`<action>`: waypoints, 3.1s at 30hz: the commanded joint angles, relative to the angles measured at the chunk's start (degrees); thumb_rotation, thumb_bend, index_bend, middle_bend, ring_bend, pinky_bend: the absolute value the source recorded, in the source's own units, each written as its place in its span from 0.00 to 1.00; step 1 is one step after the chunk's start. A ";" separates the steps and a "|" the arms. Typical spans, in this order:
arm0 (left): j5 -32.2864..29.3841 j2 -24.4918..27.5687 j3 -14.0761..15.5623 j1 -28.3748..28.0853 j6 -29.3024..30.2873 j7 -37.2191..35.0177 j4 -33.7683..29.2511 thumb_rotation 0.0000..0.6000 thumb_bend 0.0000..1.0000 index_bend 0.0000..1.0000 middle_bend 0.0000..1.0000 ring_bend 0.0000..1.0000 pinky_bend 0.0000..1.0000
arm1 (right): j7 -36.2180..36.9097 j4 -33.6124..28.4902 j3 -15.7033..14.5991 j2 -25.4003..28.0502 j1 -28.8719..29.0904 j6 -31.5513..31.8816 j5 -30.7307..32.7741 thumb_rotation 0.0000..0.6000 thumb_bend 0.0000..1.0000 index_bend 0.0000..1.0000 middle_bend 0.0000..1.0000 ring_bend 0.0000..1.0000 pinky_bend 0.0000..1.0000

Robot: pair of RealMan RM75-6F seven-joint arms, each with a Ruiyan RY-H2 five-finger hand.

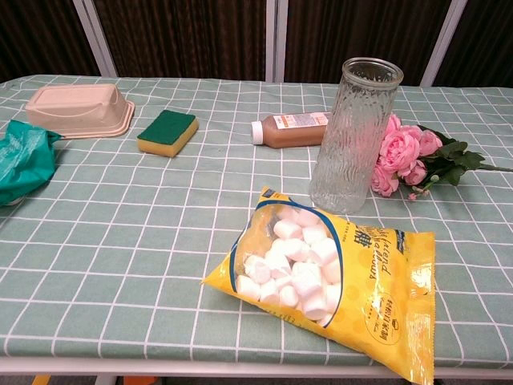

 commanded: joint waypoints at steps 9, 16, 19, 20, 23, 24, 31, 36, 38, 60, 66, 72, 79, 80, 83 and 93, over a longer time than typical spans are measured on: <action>0.27 0.13 0.40 -0.44 -1.07 0.26 0.05 1.00 0.01 0.09 0.00 0.00 0.06 | -1.11 1.79 1.28 -0.99 0.14 -2.49 3.33 1.00 0.03 0.00 0.00 0.00 0.00; 0.34 0.01 0.39 -0.56 -1.03 -0.45 0.94 1.00 0.01 0.09 0.00 0.00 0.06 | -1.85 8.61 4.67 -4.78 5.90 -13.39 10.28 1.00 0.01 0.00 0.00 0.00 0.00; -0.07 -0.70 0.09 -0.40 -0.59 -1.01 1.57 1.00 0.01 0.09 0.00 0.00 0.06 | -2.38 11.35 6.15 -6.60 9.15 -17.40 11.64 1.00 0.00 0.00 0.00 0.00 0.00; -0.28 -0.85 0.00 -0.40 -0.64 -1.30 1.68 1.00 0.01 0.09 0.00 0.00 0.06 | -2.63 11.94 6.56 -7.18 9.94 -18.04 11.91 1.00 0.00 0.00 0.00 0.00 0.00; -0.14 -0.84 0.02 -0.49 -0.66 -1.32 1.81 1.00 0.01 0.09 0.00 0.00 0.06 | -4.09 13.30 7.40 -8.75 12.34 -20.13 12.87 1.00 0.00 0.00 0.00 0.00 0.00; 0.07 -0.76 0.06 -0.46 -0.44 -1.12 1.77 1.00 0.01 0.09 0.00 0.00 0.06 | -5.03 13.77 7.48 -9.29 13.22 -21.05 13.38 1.00 0.00 0.00 0.00 0.00 0.00; 0.05 -0.36 0.21 -0.30 -0.36 -1.13 1.54 1.00 0.01 0.09 0.00 0.00 0.06 | -9.72 16.52 7.62 -12.55 17.84 -26.63 17.93 1.00 0.00 0.00 0.00 0.00 0.00; -0.38 -0.59 0.08 -0.25 -0.48 -1.51 2.15 1.00 0.01 0.09 0.00 0.00 0.06 | -10.85 18.76 8.07 -15.38 20.75 -28.80 19.48 1.00 0.00 0.00 0.00 0.00 0.00; -0.55 -0.67 0.10 -0.26 -0.70 -1.69 2.43 1.00 0.01 0.09 0.00 0.00 0.06 | -10.82 19.53 8.13 -16.35 21.68 -29.66 19.70 1.00 0.00 0.00 0.01 0.00 0.00; -1.45 -0.68 0.11 0.18 -1.21 -3.44 3.95 1.00 0.01 0.09 0.00 0.00 0.06 | -8.09 24.48 7.61 -22.40 24.58 -28.51 17.13 1.00 0.09 0.57 0.51 0.13 0.00; -1.14 -0.96 0.16 -0.16 -1.57 -3.16 3.71 1.00 0.01 0.09 0.00 0.00 0.06 | -5.57 19.84 8.35 -17.38 22.37 -25.74 16.27 1.00 0.11 0.63 0.56 0.21 0.00; -0.83 -0.89 0.24 -0.66 -2.19 -2.34 2.98 1.00 0.01 0.09 0.00 0.00 0.06 | -1.48 10.06 11.12 -7.77 18.35 -17.50 12.10 1.00 0.11 0.63 0.55 0.21 0.00; -0.57 -0.79 0.14 -1.08 -2.34 -1.02 1.90 1.00 0.01 0.09 0.00 0.00 0.06 | 4.86 -0.06 16.72 -0.20 15.15 -4.33 3.21 1.00 0.11 0.63 0.55 0.21 0.00; -0.60 -0.79 0.13 -1.08 -2.34 -0.89 1.76 1.00 0.01 0.09 0.00 0.00 0.06 | 6.03 -0.63 17.49 -0.38 15.07 -2.43 1.86 1.00 0.11 0.63 0.55 0.21 0.00; -0.57 -0.78 0.16 -1.06 -2.25 -0.44 1.42 1.00 0.01 0.09 0.00 0.00 0.06 | 10.59 -0.46 19.78 -3.61 15.67 4.56 -3.36 1.00 0.11 0.63 0.55 0.21 0.00; -0.85 -0.38 0.09 -0.86 -1.96 -0.05 1.10 1.00 0.01 0.09 0.00 0.00 0.06 | 25.14 4.25 20.95 -16.97 19.94 16.10 -13.51 1.00 0.10 0.63 0.55 0.21 0.01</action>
